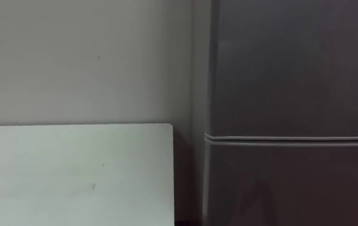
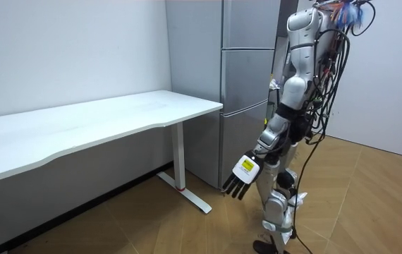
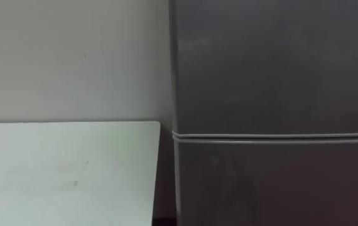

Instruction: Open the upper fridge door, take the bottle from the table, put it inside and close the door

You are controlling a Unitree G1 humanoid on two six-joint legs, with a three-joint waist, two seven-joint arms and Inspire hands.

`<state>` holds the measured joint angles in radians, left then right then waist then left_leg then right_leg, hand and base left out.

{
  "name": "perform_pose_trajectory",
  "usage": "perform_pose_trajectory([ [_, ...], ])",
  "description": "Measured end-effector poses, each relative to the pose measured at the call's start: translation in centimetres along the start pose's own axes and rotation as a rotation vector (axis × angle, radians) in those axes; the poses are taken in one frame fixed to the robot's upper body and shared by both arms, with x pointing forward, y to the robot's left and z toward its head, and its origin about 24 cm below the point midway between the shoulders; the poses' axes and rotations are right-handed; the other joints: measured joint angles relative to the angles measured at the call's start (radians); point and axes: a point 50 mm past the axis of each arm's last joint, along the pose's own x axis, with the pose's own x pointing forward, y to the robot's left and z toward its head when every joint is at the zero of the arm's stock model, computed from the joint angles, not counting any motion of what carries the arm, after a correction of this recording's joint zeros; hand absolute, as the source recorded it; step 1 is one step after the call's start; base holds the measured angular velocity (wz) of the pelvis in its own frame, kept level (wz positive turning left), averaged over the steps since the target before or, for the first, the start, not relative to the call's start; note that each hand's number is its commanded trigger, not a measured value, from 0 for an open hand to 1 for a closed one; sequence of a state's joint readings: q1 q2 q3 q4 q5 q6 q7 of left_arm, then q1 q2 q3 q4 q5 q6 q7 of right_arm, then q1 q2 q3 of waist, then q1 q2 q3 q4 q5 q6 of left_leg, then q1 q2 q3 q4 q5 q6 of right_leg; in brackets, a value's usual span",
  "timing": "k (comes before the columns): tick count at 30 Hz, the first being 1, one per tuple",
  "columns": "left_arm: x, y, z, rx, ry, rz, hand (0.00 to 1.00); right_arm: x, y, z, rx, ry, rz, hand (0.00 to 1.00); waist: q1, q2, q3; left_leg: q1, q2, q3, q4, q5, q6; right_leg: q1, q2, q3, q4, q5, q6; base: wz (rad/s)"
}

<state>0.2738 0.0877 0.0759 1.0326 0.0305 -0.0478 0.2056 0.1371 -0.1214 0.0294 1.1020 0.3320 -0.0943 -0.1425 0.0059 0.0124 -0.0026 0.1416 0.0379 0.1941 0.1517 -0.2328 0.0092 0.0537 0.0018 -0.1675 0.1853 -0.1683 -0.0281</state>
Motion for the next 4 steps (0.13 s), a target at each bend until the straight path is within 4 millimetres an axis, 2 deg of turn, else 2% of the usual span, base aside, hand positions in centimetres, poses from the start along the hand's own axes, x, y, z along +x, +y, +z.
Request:
perform_pose_trajectory([
  [4,-0.01,-0.01,0.05,0.000,-0.006,0.000,0.00,0.00,0.25,-0.39,-0.010,0.021,0.050,0.00,-0.001,-0.005,0.0000,0.003,0.000,-0.006,0.000,0.000,0.000,0.009,0.000,-0.005,-0.001,0.000,0.000,0.02],
])
